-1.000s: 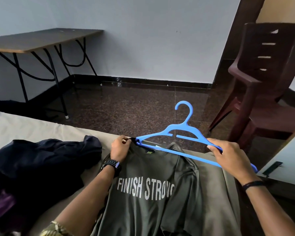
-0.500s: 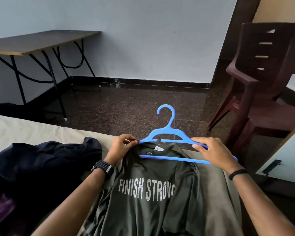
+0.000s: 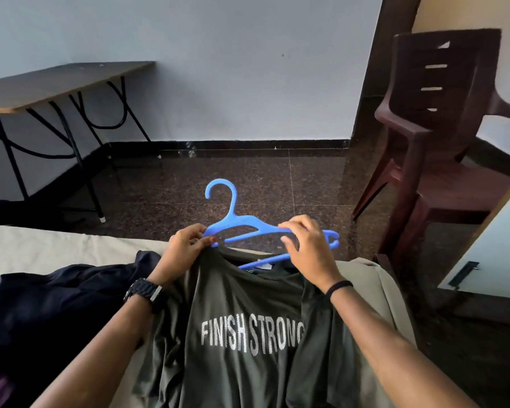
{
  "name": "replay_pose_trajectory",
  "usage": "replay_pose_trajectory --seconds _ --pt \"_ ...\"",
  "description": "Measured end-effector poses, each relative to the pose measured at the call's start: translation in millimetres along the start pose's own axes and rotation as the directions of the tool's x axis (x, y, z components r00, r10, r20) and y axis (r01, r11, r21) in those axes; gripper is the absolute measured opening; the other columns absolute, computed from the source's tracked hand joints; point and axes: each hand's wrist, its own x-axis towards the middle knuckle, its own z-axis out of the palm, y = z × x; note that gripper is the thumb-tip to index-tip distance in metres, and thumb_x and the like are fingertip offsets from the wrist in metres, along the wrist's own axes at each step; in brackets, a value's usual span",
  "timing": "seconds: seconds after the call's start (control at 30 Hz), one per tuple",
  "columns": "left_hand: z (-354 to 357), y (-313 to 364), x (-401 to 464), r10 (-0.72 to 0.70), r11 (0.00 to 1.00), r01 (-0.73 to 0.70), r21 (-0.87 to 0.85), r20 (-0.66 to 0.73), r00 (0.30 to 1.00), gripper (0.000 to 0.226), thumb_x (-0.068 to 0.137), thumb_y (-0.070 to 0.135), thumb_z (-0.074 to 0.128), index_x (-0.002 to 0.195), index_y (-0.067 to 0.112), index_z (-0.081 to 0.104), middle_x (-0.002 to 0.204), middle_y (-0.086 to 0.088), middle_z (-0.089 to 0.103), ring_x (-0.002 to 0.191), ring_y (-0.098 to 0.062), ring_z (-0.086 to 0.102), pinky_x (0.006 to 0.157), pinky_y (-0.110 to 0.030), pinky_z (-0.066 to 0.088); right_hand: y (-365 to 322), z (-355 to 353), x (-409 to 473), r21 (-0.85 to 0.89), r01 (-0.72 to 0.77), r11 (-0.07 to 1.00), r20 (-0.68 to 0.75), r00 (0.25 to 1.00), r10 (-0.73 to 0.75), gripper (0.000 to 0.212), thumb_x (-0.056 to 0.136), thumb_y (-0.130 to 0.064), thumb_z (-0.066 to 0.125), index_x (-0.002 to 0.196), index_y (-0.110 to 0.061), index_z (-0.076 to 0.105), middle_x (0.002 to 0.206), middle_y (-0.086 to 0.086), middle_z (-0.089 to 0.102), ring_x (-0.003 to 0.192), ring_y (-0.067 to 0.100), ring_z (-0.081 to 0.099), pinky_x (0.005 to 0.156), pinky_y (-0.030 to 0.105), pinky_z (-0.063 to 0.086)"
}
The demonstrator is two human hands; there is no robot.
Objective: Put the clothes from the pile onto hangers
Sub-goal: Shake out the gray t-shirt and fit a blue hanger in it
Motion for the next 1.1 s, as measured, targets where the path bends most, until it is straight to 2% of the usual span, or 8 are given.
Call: replay_pose_trajectory --seconds 0.1,0.23,0.33,0.43,0.57,0.73,0.9,1.1 --pt "1 5 -1 -0.019 0.996 0.017 -0.083 -0.014 1.000 0.018 0.089 0.010 0.065 0.082 0.027 0.063 0.078 0.002 0.069 0.068 0.004 0.059 0.074 -0.017 0.046 -12 1 -14 -0.168 0.251 0.953 -0.238 0.928 -0.287 0.022 0.080 -0.002 0.051 0.090 -0.011 0.069 0.103 0.002 0.053 0.093 0.025 0.054 0.086 0.038 0.045" --pt "2 9 0 -0.029 0.987 0.023 -0.162 -0.034 0.999 0.023 0.091 0.003 0.059 0.088 0.025 0.061 0.080 -0.002 0.067 0.067 0.007 0.062 0.077 -0.026 0.047 -22 26 -38 -0.235 0.460 0.856 0.065 0.886 -0.459 0.024 0.088 -0.005 0.049 0.095 -0.010 0.071 0.104 0.006 0.062 0.091 0.025 0.057 0.084 0.037 0.050" --pt "4 12 0 -0.026 0.984 0.023 -0.179 -0.014 1.000 0.026 0.093 0.002 0.056 0.094 0.027 0.060 0.090 -0.011 0.069 0.080 -0.004 0.067 0.086 -0.029 0.048 -24 41 -37 -0.112 0.148 0.983 0.503 0.861 -0.073 0.045 0.089 -0.006 0.036 0.126 -0.015 0.059 0.129 0.008 0.054 0.110 0.030 0.056 0.092 0.039 0.050" --pt "2 15 -5 -0.009 0.984 0.021 -0.178 0.065 0.998 0.028 0.095 0.007 0.053 0.099 0.034 0.061 0.097 -0.012 0.069 0.091 -0.011 0.069 0.090 -0.031 0.048 -22 43 -26 -0.151 -0.132 0.980 0.669 0.716 0.200 0.042 0.095 -0.017 0.037 0.134 -0.024 0.048 0.133 0.011 0.052 0.119 0.033 0.052 0.097 0.040 0.045" --pt "0 16 -7 -0.008 0.992 0.013 -0.125 0.040 0.999 0.017 0.098 0.019 0.052 0.108 0.029 0.060 0.094 -0.006 0.071 0.085 0.004 0.066 0.088 -0.029 0.045 -20 33 -11 -0.324 -0.243 0.914 0.597 0.698 0.397 0.042 0.096 -0.041 0.038 0.107 -0.010 0.064 0.116 0.018 0.063 0.105 0.032 0.059 0.084 0.034 0.045" --pt "-1 17 -7 -0.006 0.998 0.008 -0.060 0.024 1.000 0.018 0.097 0.024 0.052 0.094 0.039 0.060 0.084 -0.003 0.069 0.074 -0.003 0.059 0.078 -0.029 0.042 14 5 -14 -0.477 -0.431 0.766 0.434 0.643 0.631 0.046 0.093 -0.043 0.050 0.117 -0.006 0.060 0.123 0.018 0.058 0.113 0.033 0.057 0.092 0.035 0.046" --pt "8 26 -12 0.039 0.999 -0.041 0.027 0.038 0.998 0.042 0.097 0.020 0.052 0.085 0.059 0.052 0.081 -0.005 0.068 0.074 -0.016 0.055 0.077 -0.031 0.043 46 -30 -8 -0.138 -0.804 0.579 0.422 0.481 0.769 0.020 0.082 -0.009 0.062 0.100 -0.001 0.066 0.085 0.012 0.064 0.052 0.008 0.063 0.053 0.021 0.053" --pt "6 48 -18 0.186 0.981 -0.187 0.050 0.030 0.982 0.023 0.096 0.008 0.052 0.106 0.027 0.057 0.071 -0.003 0.063 0.066 -0.012 0.051 0.064 -0.013 0.038 57 -64 -10 0.218 -0.889 0.403 0.318 0.455 0.831 0.009 0.075 0.005 0.068 0.084 0.006 0.071 0.082 0.016 0.069 0.068 0.017 0.063 0.053 0.028 0.051"
